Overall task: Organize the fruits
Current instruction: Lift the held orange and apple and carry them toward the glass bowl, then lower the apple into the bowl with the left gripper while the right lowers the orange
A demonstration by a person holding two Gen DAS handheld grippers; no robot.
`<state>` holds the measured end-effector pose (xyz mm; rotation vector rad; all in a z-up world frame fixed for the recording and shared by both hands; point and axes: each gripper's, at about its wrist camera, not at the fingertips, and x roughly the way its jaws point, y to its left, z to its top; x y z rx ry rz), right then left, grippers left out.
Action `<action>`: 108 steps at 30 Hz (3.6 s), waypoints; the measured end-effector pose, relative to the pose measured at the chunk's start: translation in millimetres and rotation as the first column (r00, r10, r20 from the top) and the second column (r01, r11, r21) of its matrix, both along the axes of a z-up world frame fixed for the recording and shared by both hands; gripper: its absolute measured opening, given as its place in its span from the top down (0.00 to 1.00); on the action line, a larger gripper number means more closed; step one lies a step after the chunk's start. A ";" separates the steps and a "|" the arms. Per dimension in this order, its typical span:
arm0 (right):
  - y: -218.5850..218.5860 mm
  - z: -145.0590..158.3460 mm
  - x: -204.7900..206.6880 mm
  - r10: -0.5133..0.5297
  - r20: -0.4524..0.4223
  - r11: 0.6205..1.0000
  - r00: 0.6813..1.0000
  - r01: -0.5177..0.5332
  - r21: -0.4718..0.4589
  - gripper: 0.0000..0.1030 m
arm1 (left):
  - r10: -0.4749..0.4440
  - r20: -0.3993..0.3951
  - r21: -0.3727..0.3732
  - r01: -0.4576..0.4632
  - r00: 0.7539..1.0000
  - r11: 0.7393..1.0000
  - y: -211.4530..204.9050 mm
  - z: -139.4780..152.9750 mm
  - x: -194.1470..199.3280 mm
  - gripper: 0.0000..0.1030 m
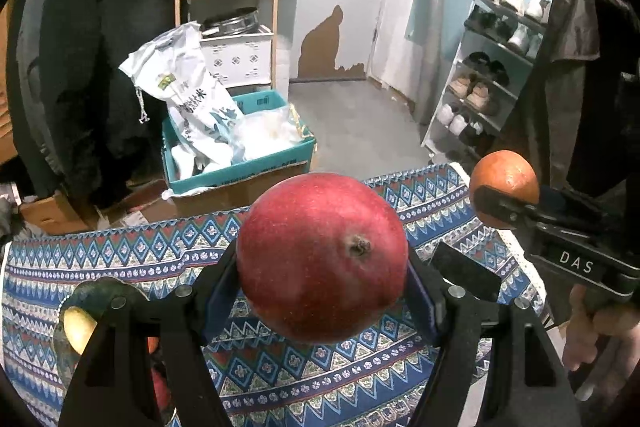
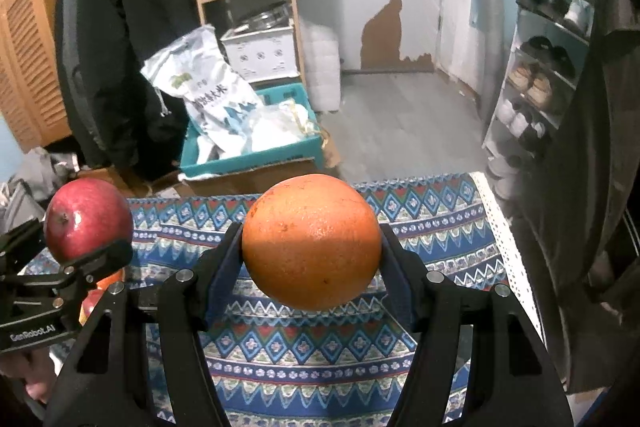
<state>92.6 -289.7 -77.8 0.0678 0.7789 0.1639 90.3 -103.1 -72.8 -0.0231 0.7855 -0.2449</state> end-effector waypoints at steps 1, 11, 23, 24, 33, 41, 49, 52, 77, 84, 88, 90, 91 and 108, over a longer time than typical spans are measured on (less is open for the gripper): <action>1.6 2.6 -1.6 0.004 0.006 1.000 1.000 -0.004 0.001 0.37 | 0.004 0.007 0.002 -0.004 1.000 1.000 2.3 2.5 -2.5 0.27; 21.8 18.5 -10.4 0.040 0.044 0.999 0.998 -0.041 0.005 0.37 | 0.048 0.061 0.015 -0.049 0.997 0.999 26.4 19.0 -24.1 0.27; 74.0 30.1 -7.1 0.134 0.063 0.991 0.989 -0.136 0.015 0.37 | 0.119 0.075 0.006 -0.120 0.990 0.993 65.5 24.9 -37.3 0.27; 79.2 30.1 -6.2 0.143 0.064 0.989 0.988 -0.144 0.017 0.37 | 0.130 0.074 0.004 -0.130 0.989 0.991 71.0 24.8 -38.2 0.27; 124.2 31.5 -0.2 0.215 0.059 0.976 0.975 -0.217 0.028 0.37 | 0.213 0.063 -0.007 -0.213 0.975 0.977 115.7 20.9 -47.3 0.27; 166.7 30.0 3.4 0.280 0.048 0.959 0.959 -0.281 0.023 0.37 | 0.287 0.050 -0.020 -0.286 0.957 0.958 155.4 16.1 -55.8 0.27; 206.5 28.0 7.4 0.336 0.031 0.941 0.941 -0.337 0.038 0.37 | 0.352 0.025 -0.026 -0.351 0.936 0.936 192.9 6.5 -61.6 0.27; 223.5 26.2 10.0 0.359 0.021 0.932 0.933 -0.360 0.051 0.37 | 0.377 0.010 -0.022 -0.377 0.926 0.926 205.5 0.1 -62.9 0.27; 321.6 -37.0 28.4 0.472 -0.114 0.881 0.874 -0.469 0.057 0.37 | 0.468 -0.193 -0.019 -0.480 0.862 0.877 276.1 -89.4 -58.3 0.27; 330.6 -50.8 30.4 0.479 -0.147 0.877 0.865 -0.477 0.053 0.37 | 0.470 -0.265 0.018 -0.483 0.842 0.876 278.0 -120.9 -49.0 0.27; 332.3 -60.2 31.7 0.480 -0.169 0.877 0.861 -0.477 0.057 0.37 | 0.469 -0.294 0.019 -0.486 0.833 0.874 278.5 -131.5 -44.3 0.27; 332.7 -64.1 32.4 0.481 -0.179 0.876 0.858 -0.479 0.061 0.37 | 0.472 -0.311 0.023 -0.490 0.825 0.872 279.8 -137.4 -41.8 0.27; 333.7 -67.2 33.0 0.482 -0.186 0.875 0.856 -0.480 0.061 0.37 | 0.472 -0.317 0.023 -0.491 0.822 0.871 279.6 -139.1 -41.2 0.27; 358.9 -98.0 43.8 0.516 -0.250 0.854 0.820 -0.515 0.073 0.37 | 0.515 -0.311 0.059 -0.525 0.799 0.849 282.3 -143.6 -45.3 0.17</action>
